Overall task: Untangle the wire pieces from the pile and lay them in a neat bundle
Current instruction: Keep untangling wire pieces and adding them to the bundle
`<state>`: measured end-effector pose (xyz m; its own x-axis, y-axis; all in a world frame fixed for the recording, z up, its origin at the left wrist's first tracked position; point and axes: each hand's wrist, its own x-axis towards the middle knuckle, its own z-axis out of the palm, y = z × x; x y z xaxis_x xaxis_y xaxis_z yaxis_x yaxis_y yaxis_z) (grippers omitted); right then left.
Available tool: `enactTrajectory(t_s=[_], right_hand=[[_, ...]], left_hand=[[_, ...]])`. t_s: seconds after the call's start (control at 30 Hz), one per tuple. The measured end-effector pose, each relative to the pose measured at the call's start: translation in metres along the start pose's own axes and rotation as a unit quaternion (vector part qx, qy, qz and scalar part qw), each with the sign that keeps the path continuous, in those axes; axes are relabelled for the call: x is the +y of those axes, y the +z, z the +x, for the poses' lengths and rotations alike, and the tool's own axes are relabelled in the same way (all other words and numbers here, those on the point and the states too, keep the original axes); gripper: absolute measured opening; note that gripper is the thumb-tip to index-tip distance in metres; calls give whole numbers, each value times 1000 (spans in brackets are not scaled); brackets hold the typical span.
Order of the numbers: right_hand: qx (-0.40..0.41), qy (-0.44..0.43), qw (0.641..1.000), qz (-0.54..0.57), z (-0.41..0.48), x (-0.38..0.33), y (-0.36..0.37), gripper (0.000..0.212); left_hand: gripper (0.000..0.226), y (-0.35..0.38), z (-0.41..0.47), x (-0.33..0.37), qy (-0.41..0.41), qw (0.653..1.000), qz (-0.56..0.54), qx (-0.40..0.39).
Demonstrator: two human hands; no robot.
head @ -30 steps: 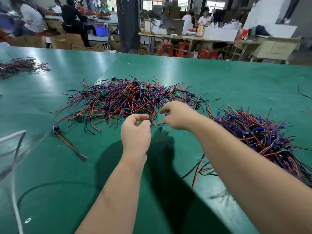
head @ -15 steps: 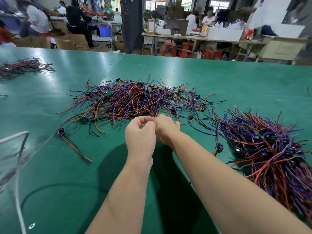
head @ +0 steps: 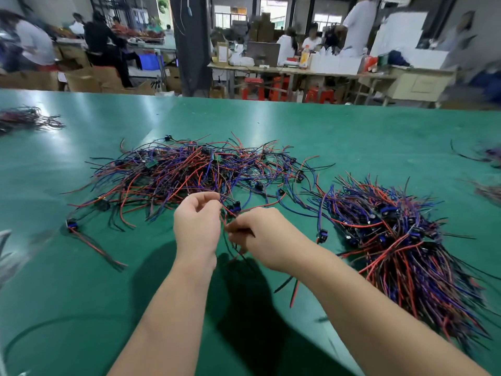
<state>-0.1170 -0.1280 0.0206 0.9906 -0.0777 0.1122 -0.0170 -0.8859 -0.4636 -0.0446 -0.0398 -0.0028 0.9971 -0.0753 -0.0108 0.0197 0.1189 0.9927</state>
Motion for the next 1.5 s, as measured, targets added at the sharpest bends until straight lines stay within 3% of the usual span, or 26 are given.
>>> enactTrajectory(t_s=[0.2, 0.3, 0.4, 0.5, 0.6, 0.8, 0.87, 0.93, 1.03, 1.13, 1.27, 1.37, 1.5], right_hand=[[179, 57, 971, 148, -23, 20, -9, 12], [326, 66, 906, 263, -34, 30, -17, 16], [412, 45, 817, 402, -47, 34, -30, 17], [425, 26, 732, 531, -54, 33, -36, 11], [388, 28, 652, 651, -58, 34, -38, 13], [318, 50, 620, 715, -60, 35, -40, 21], [282, 47, 631, 721, -62, 36, -39, 21], [214, 33, 665, 715, -66, 34, -37, 13], [49, -10, 735, 676, -73, 32, -32, 18], [-83, -3, 816, 572, -74, 28, -23, 14], [-140, 64, 838, 524, -74, 23, -22, 13], [-134, 104, 868, 466, -78, 21, -30, 19], [-132, 88, 878, 452, -83, 10, -50, 15]], left_hand=[[22, 4, -2, 0, -3, 999, -10, -37], [21, 4, -2, 2, -4, 999, -16, -45], [20, 5, -4, 3, 2, 999, -10, -52], [18, 5, -6, 3, -9, 997, -9, -70], [13, 7, -9, 3, -48, 992, -7, -118], [32, 14, -24, 10, -171, 926, -158, -296], [38, 14, -26, 13, -203, 901, -206, -324], [42, 13, -27, 15, -226, 883, -241, -334], [35, 12, -26, 17, -226, 873, -269, -338], [26, 14, -26, 19, -195, 886, -285, -310], [20, 15, -27, 19, -122, 910, -279, -281], [12, 16, -29, 17, -30, 953, -190, -233], [15, 14, -29, 21, 12, 947, -206, -244]])
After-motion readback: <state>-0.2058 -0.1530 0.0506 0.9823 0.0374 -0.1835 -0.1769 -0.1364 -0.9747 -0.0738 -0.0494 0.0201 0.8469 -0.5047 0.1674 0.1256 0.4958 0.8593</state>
